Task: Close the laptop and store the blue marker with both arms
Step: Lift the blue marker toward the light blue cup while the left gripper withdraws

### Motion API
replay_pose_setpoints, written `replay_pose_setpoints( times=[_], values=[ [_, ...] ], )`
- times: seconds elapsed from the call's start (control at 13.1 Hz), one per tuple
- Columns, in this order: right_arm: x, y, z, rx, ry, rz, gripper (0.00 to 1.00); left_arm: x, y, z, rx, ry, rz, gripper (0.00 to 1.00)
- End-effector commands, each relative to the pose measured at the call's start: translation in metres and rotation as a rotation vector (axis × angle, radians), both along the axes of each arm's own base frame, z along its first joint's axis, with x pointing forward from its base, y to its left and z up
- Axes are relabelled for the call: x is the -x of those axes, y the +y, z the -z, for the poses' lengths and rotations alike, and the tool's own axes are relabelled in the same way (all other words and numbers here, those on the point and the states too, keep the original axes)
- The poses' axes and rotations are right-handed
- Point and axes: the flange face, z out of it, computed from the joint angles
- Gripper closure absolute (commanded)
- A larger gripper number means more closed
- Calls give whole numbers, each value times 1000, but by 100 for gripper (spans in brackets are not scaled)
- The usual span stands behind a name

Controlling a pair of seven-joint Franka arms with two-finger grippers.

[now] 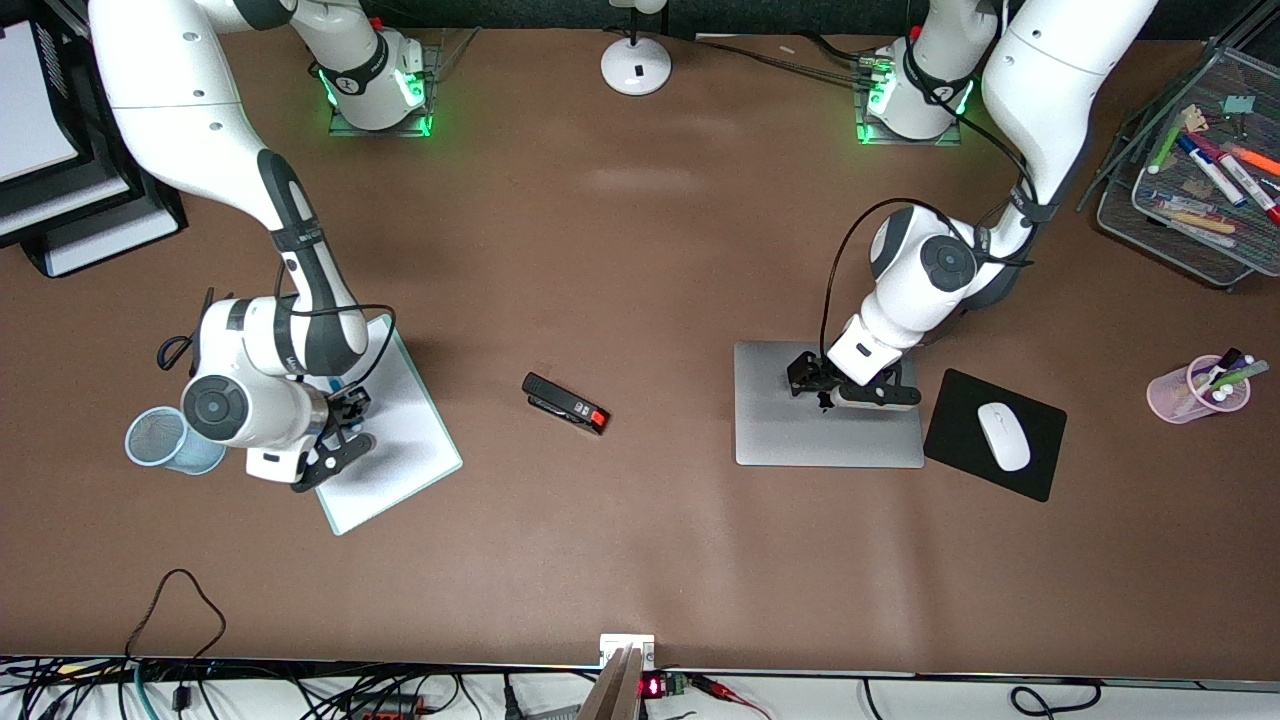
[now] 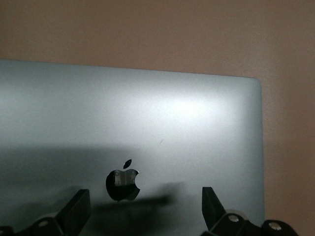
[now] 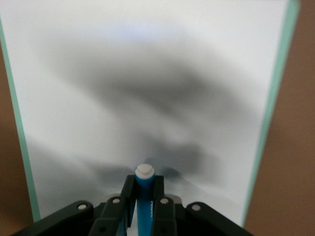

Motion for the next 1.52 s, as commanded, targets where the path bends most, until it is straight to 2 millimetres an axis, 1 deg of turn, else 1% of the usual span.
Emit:
replay_pose_setpoints(
  times=[0.0, 0.15, 0.23, 0.38, 0.46, 0.61, 0.69, 0.76, 0.84, 0.91, 0.99, 1.07, 1.14, 1.22, 1.3, 1.37, 1.45],
  values=[
    [-16, -9, -55, -28, -78, 13, 94, -6, 2, -31, -23, 44, 1, 0],
    [-20, -29, -99, -38, -140, 29, 94, -15, 2, -54, -46, 90, 9, 0],
    [-21, -34, -119, -50, -168, 24, 94, -18, 3, -69, -60, 115, 13, 0],
    [-20, -57, -159, -113, -216, 16, 94, -24, 5, -101, -88, 168, 20, 0],
    [-17, -66, -170, -129, -213, -15, 94, -25, 7, -116, -102, 184, 22, 0],
    [-12, -98, -188, -171, -224, -60, 94, -25, 15, -143, -120, 203, 2, 0],
    [-10, -113, -198, -206, -245, -106, 94, -26, 22, -158, -134, 209, -4, 0],
    [-8, -124, -208, -244, -271, -185, 94, -23, 26, -175, -147, 217, -7, 0],
    [-4, -134, -215, -263, -281, -258, 94, -18, 29, -191, -157, 217, -9, 0],
    [0, -147, -213, -287, -267, -342, 94, -12, 31, -210, -169, 210, -11, 0],
    [6, -154, -217, -323, -257, -435, 94, -7, 37, -226, -181, 210, -14, 0],
    [11, -159, -226, -356, -273, -516, 94, -4, 47, -243, -187, 198, -28, 0],
    [13, -169, -230, -363, -296, -605, 94, 1, 55, -261, -198, 180, -39, 0],
    [15, -179, -230, -371, -315, -708, 94, 6, 57, -276, -228, 162, -35, 0],
    [19, -188, -229, -414, -341, -778, 94, 11, 62, -291, -294, 131, -20, 0],
    [27, -198, -225, -491, -347, -836, 94, 17, 62, -303, -347, 110, -6, 0],
    [34, -209, -218, -553, -343, -867, 95, 23, 61, -312, -363, 108, -4, 0]
  ],
)
